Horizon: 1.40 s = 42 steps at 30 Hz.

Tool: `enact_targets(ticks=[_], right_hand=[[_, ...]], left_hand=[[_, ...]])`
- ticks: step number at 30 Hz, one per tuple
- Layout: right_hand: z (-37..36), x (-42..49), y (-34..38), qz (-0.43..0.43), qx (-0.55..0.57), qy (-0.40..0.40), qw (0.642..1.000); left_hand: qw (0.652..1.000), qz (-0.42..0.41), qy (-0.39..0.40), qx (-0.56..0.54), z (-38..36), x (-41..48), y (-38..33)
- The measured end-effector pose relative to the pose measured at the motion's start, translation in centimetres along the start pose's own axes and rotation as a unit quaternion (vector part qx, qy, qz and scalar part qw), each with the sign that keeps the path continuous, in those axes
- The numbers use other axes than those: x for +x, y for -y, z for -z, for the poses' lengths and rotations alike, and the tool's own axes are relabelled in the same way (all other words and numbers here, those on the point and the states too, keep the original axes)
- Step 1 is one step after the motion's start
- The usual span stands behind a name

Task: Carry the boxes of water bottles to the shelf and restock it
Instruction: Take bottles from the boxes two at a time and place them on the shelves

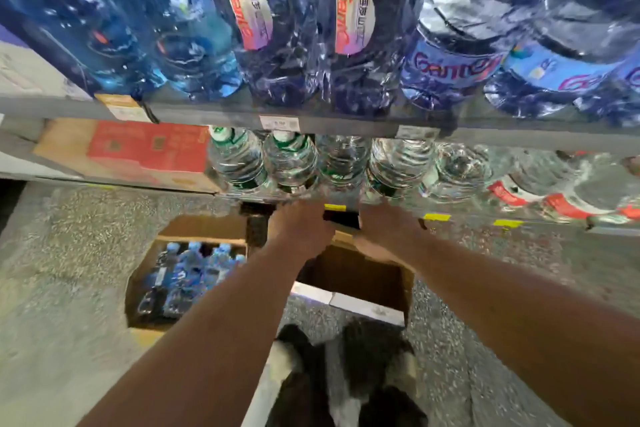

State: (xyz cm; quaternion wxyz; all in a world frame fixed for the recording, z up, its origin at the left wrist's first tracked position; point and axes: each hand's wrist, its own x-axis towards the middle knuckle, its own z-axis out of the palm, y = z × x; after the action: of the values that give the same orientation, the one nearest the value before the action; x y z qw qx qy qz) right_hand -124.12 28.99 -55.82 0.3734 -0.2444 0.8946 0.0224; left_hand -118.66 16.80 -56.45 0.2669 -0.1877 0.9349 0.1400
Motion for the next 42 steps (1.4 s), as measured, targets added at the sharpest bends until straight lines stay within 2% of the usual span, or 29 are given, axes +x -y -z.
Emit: enact_targets(ticks=[2, 6, 14, 20, 24, 28, 31, 34, 38, 42], right_hand=[[-3.1, 2.3, 0.0, -0.007, 0.028, 0.031, 0.999], [-9.1, 6.4, 0.0, -0.037, 0.063, 0.045, 0.996], [-23.4, 19.6, -1.3, -0.092, 0.147, 0.116, 0.978], [-34.3, 26.8, -3.8, -0.117, 0.193, 0.152, 0.962], [-38.6, 29.5, -5.6, -0.157, 0.219, 0.184, 0.945], [-40.2, 31.5, -6.4, -0.200, 0.284, 0.188, 0.919], [-41.2, 32.2, -6.9, -0.188, 0.315, 0.171, 0.914], [-41.2, 32.1, -7.3, -0.181, 0.316, 0.168, 0.916], [-39.7, 30.5, -7.6, -0.177, 0.305, 0.164, 0.921], [-35.8, 27.3, -7.2, -0.154, 0.310, 0.143, 0.927]], left_hand=[[1.000, 0.000, 0.028, 0.008, -3.1, 2.3, 1.5], [0.998, 0.005, 0.060, -0.014, -9.6, 7.1, 4.2], [0.988, 0.053, 0.125, -0.072, -25.9, 16.2, 8.6], [0.976, 0.107, 0.162, -0.103, -37.6, 23.8, 10.3], [0.960, 0.189, 0.161, -0.134, -42.3, 27.5, 11.2], [0.947, 0.248, 0.141, -0.149, -44.7, 29.1, 11.2], [0.947, 0.266, 0.120, -0.135, -45.7, 29.7, 10.8], [0.935, 0.290, 0.116, -0.167, -45.7, 29.9, 10.5], [0.911, 0.296, 0.120, -0.259, -43.5, 28.4, 10.6], [0.904, 0.273, 0.103, -0.311, -39.2, 24.7, 9.3]])
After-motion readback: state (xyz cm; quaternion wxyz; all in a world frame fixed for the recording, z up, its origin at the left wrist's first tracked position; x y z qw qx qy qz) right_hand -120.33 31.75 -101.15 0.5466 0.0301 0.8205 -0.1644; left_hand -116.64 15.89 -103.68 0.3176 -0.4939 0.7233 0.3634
